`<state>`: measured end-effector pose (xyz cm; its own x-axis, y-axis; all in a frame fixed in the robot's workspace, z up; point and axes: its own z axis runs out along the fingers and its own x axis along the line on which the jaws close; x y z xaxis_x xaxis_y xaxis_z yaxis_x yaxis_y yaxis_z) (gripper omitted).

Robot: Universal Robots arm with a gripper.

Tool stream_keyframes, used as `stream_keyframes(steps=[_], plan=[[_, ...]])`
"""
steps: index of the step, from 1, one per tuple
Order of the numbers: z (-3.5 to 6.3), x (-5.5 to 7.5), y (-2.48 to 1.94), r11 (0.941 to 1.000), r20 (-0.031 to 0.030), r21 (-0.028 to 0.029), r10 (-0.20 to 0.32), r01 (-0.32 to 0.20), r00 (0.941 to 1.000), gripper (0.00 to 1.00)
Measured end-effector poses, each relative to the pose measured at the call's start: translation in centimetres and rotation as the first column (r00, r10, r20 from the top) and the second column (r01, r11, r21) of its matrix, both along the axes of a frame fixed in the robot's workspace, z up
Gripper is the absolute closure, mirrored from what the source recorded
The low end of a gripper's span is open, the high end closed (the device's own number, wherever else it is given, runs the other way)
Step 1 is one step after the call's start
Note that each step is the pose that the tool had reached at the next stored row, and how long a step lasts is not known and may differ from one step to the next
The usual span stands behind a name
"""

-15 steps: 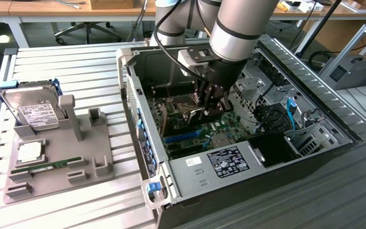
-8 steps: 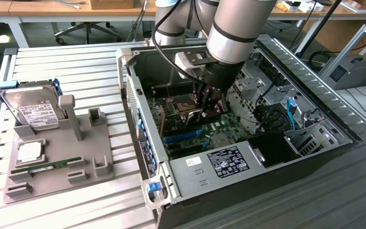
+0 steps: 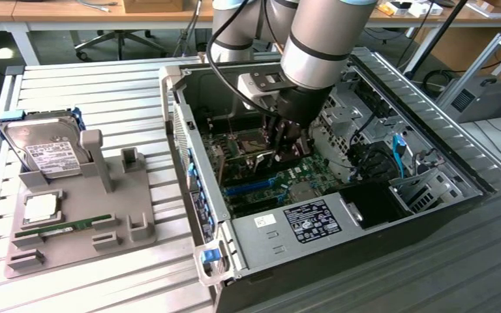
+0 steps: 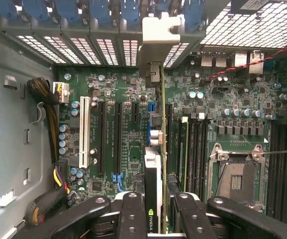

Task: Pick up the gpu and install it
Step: 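Insert the gpu into the slot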

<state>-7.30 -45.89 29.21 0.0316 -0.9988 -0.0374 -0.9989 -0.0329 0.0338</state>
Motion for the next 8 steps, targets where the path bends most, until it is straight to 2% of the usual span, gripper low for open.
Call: stream_keyframes(steps=[8], plan=[[-0.07, -0.26, -0.01, 1.0, -0.0001, -0.0002, 0.0, 0.0, 1.0, 0.73]])
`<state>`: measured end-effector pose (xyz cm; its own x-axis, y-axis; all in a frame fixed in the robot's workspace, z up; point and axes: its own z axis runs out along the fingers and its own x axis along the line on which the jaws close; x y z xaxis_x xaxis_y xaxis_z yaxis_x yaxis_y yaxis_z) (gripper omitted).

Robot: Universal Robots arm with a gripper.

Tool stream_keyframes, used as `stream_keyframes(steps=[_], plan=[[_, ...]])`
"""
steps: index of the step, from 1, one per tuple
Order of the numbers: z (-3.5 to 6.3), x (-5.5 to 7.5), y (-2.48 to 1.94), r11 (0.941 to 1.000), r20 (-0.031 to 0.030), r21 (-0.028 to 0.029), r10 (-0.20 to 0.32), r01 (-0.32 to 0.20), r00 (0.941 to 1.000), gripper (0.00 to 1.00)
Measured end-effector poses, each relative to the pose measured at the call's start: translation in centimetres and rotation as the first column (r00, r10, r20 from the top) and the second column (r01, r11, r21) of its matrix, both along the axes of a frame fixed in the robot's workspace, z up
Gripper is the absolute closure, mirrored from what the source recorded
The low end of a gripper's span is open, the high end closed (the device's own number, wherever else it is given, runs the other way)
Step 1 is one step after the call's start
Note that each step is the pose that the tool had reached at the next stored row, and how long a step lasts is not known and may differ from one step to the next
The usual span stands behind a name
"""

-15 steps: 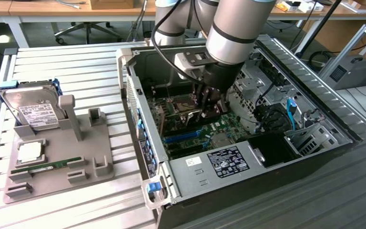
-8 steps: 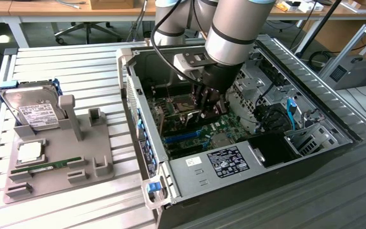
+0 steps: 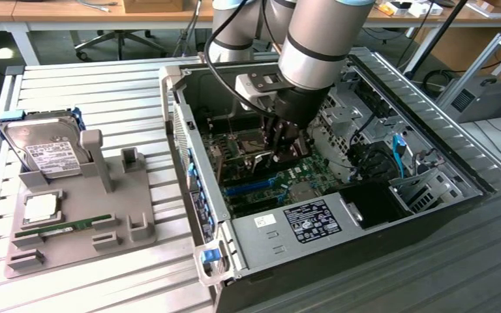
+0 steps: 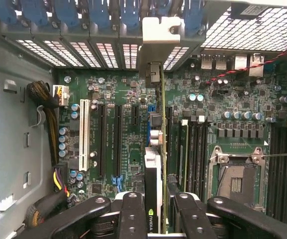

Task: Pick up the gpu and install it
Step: 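Insert the gpu into the slot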

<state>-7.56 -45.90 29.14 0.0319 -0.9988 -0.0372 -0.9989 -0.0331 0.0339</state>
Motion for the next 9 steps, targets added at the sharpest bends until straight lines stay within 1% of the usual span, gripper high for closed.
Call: stream_keyframes(steps=[9], plan=[[-0.14, -0.32, 0.0, 1.0, 0.0, 0.0, 0.0, 0.0, 1.0, 0.73]])
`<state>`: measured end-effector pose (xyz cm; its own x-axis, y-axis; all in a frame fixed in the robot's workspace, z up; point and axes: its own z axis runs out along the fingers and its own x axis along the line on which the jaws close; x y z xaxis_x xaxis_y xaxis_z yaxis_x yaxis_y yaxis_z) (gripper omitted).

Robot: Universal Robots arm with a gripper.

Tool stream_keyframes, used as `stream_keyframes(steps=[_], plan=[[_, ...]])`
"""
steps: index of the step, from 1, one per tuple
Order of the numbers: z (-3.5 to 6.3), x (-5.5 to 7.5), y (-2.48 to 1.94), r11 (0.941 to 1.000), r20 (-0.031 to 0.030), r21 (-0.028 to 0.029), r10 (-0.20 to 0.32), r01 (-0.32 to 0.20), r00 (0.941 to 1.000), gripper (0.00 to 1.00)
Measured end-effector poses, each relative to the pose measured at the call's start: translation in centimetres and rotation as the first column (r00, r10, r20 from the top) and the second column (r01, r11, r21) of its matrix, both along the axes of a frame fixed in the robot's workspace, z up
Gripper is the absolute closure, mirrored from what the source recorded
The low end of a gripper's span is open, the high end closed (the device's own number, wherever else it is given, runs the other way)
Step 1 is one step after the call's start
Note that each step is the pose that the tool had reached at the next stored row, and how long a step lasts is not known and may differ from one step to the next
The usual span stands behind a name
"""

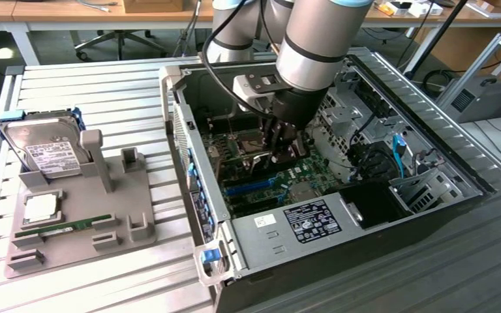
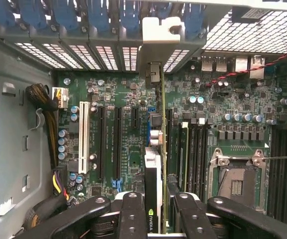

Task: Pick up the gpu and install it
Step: 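Insert the gpu into the slot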

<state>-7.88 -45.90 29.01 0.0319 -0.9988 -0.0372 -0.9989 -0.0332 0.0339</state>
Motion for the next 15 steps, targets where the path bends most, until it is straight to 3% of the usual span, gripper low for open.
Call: stream_keyframes(steps=[15], plan=[[-0.03, -0.37, 0.0, 1.0, 0.0, 0.0, 0.0, 0.0, 1.0, 0.73]])
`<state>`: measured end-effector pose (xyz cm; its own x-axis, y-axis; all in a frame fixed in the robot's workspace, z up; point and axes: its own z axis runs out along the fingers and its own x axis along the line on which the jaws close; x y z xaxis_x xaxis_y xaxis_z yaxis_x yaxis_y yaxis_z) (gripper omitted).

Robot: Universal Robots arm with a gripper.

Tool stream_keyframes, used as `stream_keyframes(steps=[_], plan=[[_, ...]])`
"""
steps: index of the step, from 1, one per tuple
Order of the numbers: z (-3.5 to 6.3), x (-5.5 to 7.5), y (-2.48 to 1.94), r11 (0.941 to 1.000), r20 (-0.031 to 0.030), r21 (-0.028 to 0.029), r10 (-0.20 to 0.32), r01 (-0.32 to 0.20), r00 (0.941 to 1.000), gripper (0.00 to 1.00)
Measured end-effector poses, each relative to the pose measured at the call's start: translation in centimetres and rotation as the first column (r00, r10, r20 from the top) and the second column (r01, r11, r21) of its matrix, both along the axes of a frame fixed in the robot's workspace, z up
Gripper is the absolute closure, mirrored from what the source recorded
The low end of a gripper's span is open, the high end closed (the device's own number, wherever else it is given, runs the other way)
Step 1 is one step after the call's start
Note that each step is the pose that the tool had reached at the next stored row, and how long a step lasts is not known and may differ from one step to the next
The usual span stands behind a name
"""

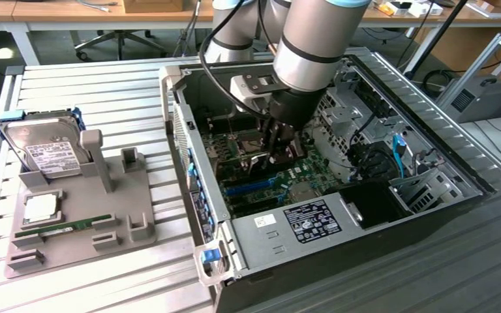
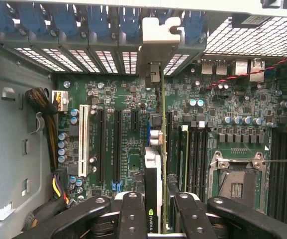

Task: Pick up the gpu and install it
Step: 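Insert the gpu into the slot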

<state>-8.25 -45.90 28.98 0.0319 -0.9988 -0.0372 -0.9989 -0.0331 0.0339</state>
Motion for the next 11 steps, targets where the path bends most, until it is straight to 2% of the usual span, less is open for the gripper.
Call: stream_keyframes(steps=[11], plan=[[-0.01, -0.25, 0.0, 1.0, 0.0001, 0.0001, 0.0, 0.0, 1.0, 0.73]])
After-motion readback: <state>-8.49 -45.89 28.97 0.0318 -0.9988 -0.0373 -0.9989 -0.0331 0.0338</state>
